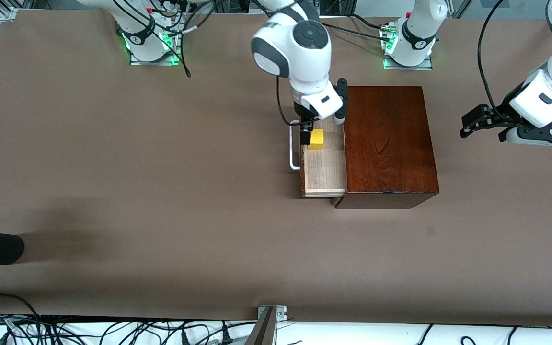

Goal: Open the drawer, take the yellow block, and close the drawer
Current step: 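Lower the right gripper into the drawer over the yellow block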

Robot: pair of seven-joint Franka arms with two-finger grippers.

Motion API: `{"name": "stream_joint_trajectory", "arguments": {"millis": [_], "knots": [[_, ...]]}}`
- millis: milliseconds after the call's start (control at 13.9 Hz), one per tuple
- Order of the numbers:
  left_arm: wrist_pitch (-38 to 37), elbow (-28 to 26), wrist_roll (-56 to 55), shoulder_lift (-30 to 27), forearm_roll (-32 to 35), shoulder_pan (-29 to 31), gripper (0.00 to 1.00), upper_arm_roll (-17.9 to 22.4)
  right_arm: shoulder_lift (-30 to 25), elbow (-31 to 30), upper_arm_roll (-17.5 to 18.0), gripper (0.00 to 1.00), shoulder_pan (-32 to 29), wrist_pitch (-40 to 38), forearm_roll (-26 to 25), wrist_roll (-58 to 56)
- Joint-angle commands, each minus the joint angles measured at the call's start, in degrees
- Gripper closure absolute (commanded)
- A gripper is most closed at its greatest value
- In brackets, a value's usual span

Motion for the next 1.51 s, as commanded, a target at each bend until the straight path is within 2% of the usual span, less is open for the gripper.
{"name": "stream_joint_trajectory", "arguments": {"millis": [0, 216, 360, 576, 720, 1080, 1152, 1224, 1296, 1368, 1440], "knots": [[-0.5, 0.9, 0.5, 0.7, -1.7, -0.5, 0.0, 2.2, 3.2, 4.5, -0.8, 0.0, 0.6, 0.7, -0.8, -2.8], [-1.0, 0.9, 0.3, -0.1, -0.8, -0.6, 0.0, 2.3, 4.0, 4.8, -0.8, 0.0, 0.7, 2.3, -0.8, -3.4], [-4.0, 1.2, 0.6, -0.4, -0.7, -0.5, 0.0, 1.8, 4.3, 4.8, -0.8, 0.0, 0.8, 2.3, -0.8, -3.6], [-4.4, 4.2, 0.7, 0.4, 0.3, -1.1, 0.0, 1.5, 6.1, 4.8, -0.8, 0.0, 0.8, 4.3, -0.8, -3.2], [-4.7, 4.3, 0.9, 0.4, 1.9, -1.1, 0.0, 0.1, 6.9, 4.8, -0.8, 0.0, 0.8, 4.9, -0.8, -3.2], [-4.7, 4.5, 0.9, 0.4, 2.1, -1.1, 0.0, -0.2, 7.7, 4.8, -1.0, 0.0, 1.4, 4.9, -1.0, -2.4], [-4.9, 4.5, 0.8, 0.3, 2.1, -1.1, 0.0, -0.2, 7.8, 4.8, -1.0, 0.18, 1.4, 5.1, -1.5, -2.5], [-5.4, 4.5, 0.8, 0.3, 2.1, -1.1, 0.0, -0.2, 7.8, 4.8, -1.0, 0.43, 1.6, 5.0, -1.5, -2.5], [-5.6, 4.5, 0.8, 0.3, 2.1, -1.1, 0.0, -0.4, 7.8, 4.8, -1.0, 0.76, 1.6, 4.7, -1.5, -2.4], [-6.2, 4.6, 0.8, 0.3, 2.1, -1.1, 0.0, -0.4, 7.7, 4.8, -1.0, 0.94, 1.6, 4.5, -1.6, -2.4], [-6.3, 4.6, 0.8, 0.3, 2.0, -1.1, 0.0, -0.4, 7.6, 4.8, -1.0, 1.0, 1.6, 4.5, -1.5, -2.4]]}}
